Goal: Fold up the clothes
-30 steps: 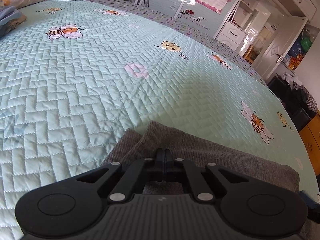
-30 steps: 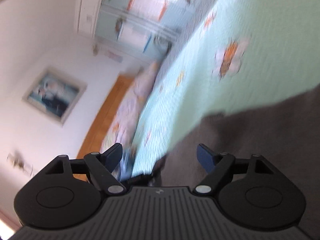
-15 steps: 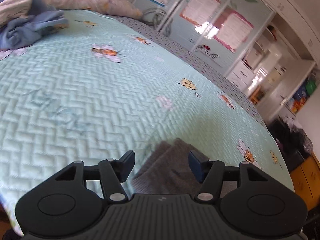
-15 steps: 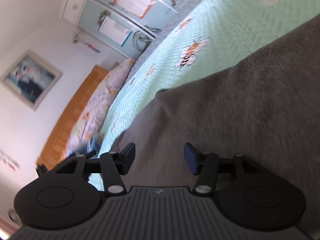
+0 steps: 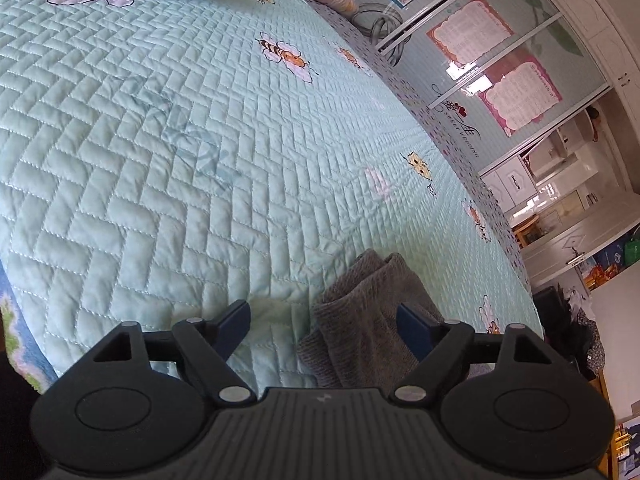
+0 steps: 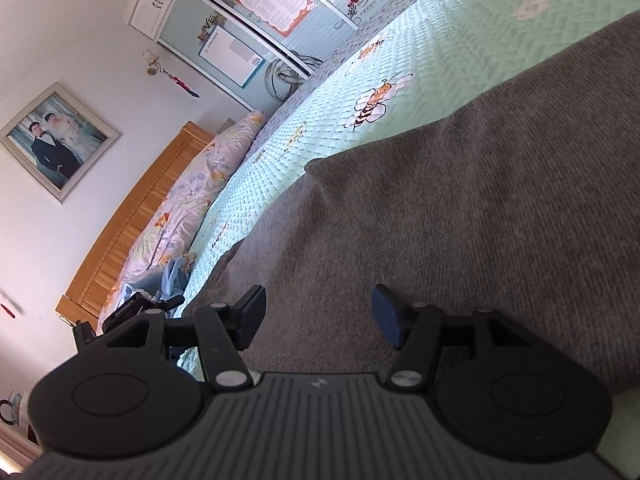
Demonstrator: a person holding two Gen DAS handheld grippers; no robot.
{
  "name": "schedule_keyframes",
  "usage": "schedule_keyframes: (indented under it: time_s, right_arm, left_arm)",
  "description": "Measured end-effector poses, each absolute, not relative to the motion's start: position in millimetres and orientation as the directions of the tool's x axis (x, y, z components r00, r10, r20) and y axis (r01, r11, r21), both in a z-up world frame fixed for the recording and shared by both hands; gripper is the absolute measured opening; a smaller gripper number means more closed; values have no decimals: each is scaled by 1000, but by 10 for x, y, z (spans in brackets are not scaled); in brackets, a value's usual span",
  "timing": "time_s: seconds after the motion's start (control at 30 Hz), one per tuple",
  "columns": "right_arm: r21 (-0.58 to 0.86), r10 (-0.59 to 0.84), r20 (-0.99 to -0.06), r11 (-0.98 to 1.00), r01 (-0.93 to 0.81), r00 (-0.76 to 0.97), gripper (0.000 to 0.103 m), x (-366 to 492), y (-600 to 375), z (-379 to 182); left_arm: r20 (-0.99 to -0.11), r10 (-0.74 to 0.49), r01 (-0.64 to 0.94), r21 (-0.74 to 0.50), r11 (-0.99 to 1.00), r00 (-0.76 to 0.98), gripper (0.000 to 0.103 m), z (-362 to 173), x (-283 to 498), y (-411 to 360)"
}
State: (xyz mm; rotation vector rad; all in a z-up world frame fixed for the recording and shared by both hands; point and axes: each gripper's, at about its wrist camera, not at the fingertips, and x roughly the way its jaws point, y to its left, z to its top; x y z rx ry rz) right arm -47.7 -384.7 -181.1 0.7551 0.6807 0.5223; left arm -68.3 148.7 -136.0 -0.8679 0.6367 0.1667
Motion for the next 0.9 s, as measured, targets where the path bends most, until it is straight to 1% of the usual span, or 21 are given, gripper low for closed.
schedule_keyframes:
  time_s: [0.37,0.4,0.47,0.57,0.6,0.67,0.7,0.73,0.77,0.8,0.83,0.87,0.9]
  right_arm:
    - [768,638,-363,618,-170,679,61,-472,-3763,-1786]
    - [771,639,-360,614,-169,680,61,-475,-3767,-1794]
    - [773,640,-356,611,-169,681,61,-482,-3772,-1807]
    - [770,636,-357,615,-170,684,61,-494,-3760,-1813]
    - [768,634,-357,617,-171,686,61,-500,-3757,-1815]
    - [764,632,-357,621,-174,688,61,-504,-3746,-1816]
    - [764,632,-357,621,-175,688,61,-504,-3744,-1816]
    - [765,633,-356,620,-176,687,61,-502,-3744,-1815]
    - [766,635,-354,618,-176,687,61,-495,-3744,-1811]
    - [768,636,-353,615,-176,686,61,-489,-3737,-1805]
    - [771,639,-352,613,-176,684,61,-489,-3744,-1802]
    - [774,640,-348,608,-175,685,61,-494,-3756,-1795]
    - [780,638,-339,601,-172,691,62,-511,-3782,-1775]
  left_arm:
    - [-588,-191,-313,-645,697,786,85,-1445,-424,1251]
    - [-582,-194,-311,-652,691,790,86,-1460,-418,1256]
    - [-569,-200,-306,-668,679,798,91,-1488,-407,1265]
    - [-561,-199,-307,-677,669,804,91,-1502,-393,1255]
    - [-559,-200,-302,-675,674,805,89,-1495,-387,1240]
    - [-563,-200,-302,-671,677,802,76,-1498,-376,1214]
    - [-563,-199,-305,-673,673,802,73,-1512,-380,1219]
    - [-563,-198,-308,-676,670,803,65,-1526,-385,1227]
    - [-564,-197,-317,-681,661,802,54,-1547,-392,1253]
    - [-566,-195,-326,-685,652,801,49,-1569,-400,1279]
    - [-568,-194,-334,-689,643,800,41,-1589,-406,1305]
    - [-569,-195,-337,-691,639,799,38,-1607,-408,1323]
    - [-568,-197,-332,-691,642,799,38,-1614,-408,1329]
